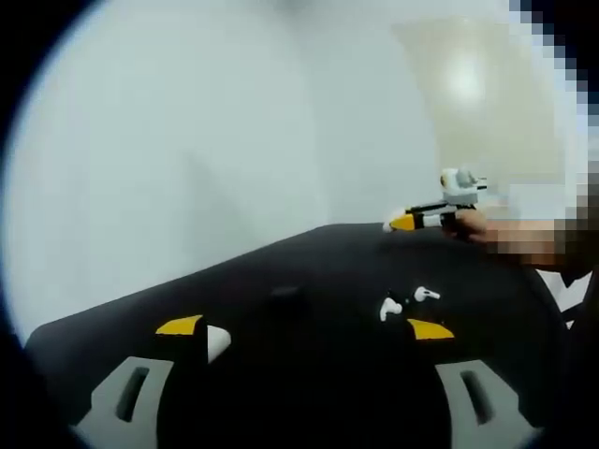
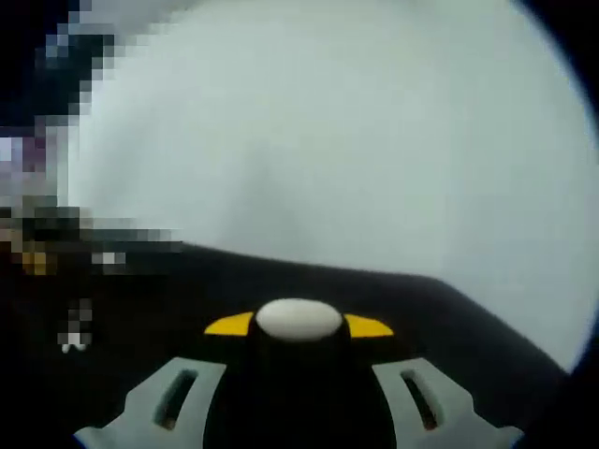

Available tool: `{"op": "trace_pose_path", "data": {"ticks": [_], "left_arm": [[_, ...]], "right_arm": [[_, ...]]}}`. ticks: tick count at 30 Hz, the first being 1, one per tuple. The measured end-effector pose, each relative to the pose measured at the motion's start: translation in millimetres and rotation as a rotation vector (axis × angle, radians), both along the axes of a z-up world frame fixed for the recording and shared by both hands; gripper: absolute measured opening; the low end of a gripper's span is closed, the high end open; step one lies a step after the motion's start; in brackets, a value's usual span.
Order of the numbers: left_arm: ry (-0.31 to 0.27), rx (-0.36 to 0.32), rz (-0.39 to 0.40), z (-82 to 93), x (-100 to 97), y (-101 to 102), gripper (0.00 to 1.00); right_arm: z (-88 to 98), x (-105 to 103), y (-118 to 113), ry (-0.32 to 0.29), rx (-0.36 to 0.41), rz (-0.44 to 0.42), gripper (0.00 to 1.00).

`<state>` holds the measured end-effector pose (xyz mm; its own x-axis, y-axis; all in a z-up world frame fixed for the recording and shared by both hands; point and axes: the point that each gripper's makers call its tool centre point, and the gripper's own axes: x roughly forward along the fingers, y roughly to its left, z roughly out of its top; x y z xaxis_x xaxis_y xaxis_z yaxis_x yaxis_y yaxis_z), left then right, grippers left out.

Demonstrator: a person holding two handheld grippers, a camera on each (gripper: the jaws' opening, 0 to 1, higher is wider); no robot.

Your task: Pick up three earphones and place each one into its charging case using tactile feedback, ensure that each earphone is properly inserted and securely positioned inside the case.

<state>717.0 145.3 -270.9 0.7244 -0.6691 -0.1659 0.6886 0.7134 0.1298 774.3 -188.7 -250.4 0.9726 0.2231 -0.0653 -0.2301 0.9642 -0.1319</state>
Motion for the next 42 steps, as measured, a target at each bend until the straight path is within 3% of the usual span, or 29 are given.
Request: {"op": "trace_pose_path", "data": {"ticks": [3,8,27,31,33,34,35,42], "left_arm": [[0.001,0.014,-0.003,-2.4,-0.7,-1,0.81],[0.0,0.014,-0.004,-1.8,-0.6,-1,0.81],[-0.009,0.018,-0.006,0.6,-2.7,-2,0.81],[-0.009,0.024,-0.003,0.4,-2.4,-1,0.8],[-0.008,0.026,-0.001,-0.2,-1.9,0,0.8],[-0.007,0.024,-0.002,-0.1,-1.7,0,0.8],[-0.006,0.021,-0.002,0.3,-1.6,0,0.8],[-0.006,0.025,-0.008,-0.2,-2.1,-2,0.8]], "right_arm": [[-1.7,3,-8,0.001,0.004,-0.027,0.36],[-23.8,11,-18,0.093,0.02,-0.055,0.36],[-42.8,12,-31,0.16,-0.002,-0.1,0.36],[-59.9,3,-26,0.276,-0.024,-0.081,0.36],[-72.8,0,-27,0.328,-0.093,-0.084,0.36],[-66.2,2,-26,0.291,-0.054,-0.081,0.36],[-67.4,3,-26,0.309,-0.026,-0.088,0.36],[-66.6,3,-25,0.302,-0.018,-0.076,0.37]]}}
